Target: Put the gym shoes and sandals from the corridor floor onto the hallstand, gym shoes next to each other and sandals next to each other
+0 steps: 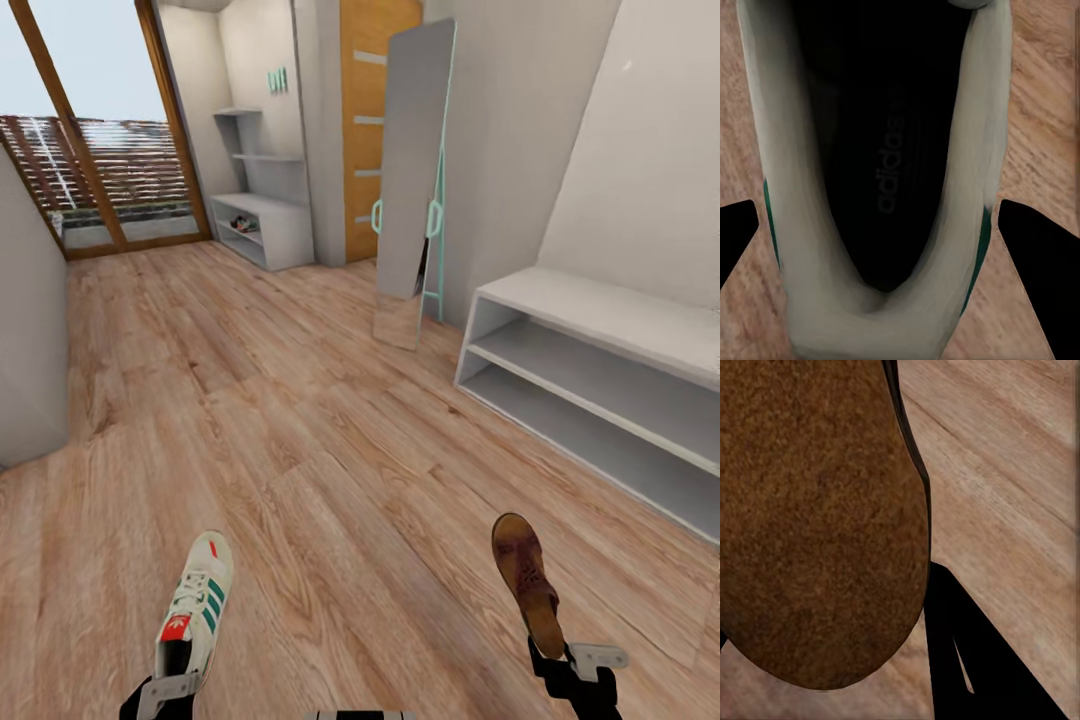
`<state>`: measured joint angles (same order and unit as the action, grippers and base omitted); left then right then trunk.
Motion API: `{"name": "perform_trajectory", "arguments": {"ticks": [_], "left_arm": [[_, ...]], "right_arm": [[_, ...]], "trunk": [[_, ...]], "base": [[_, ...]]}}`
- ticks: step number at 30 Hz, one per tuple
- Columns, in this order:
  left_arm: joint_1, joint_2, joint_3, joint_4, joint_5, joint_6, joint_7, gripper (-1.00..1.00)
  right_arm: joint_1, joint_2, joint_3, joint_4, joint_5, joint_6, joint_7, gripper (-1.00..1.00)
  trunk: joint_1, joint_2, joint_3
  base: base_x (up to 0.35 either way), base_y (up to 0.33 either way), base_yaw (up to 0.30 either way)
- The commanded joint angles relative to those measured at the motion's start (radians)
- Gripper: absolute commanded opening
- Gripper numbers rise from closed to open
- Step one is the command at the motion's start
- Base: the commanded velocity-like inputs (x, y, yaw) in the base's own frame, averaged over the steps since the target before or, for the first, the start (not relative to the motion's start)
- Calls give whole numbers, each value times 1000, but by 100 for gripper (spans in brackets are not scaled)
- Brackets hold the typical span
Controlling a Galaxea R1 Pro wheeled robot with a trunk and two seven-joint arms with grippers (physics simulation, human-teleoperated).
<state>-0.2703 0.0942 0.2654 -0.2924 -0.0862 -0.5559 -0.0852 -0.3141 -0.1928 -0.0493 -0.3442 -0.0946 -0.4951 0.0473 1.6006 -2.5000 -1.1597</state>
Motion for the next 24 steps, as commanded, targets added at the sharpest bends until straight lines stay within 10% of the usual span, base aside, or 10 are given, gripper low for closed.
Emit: {"name": "perform_trajectory", "arguments": {"ticks": [1,24], "left_arm": [[0,-1,9,1,-9,-4,-5,-100],[2,-4,9,3,-9,-4,-5,-100]], "right_arm": [[0,0,1,5,-14,-4,6,-100],[0,64,0,54,55,-39,1,-100]], "trunk": [[-1,0,5],[-73,133,95]], "base": [[0,0,-51],[0,0,-4]]}}
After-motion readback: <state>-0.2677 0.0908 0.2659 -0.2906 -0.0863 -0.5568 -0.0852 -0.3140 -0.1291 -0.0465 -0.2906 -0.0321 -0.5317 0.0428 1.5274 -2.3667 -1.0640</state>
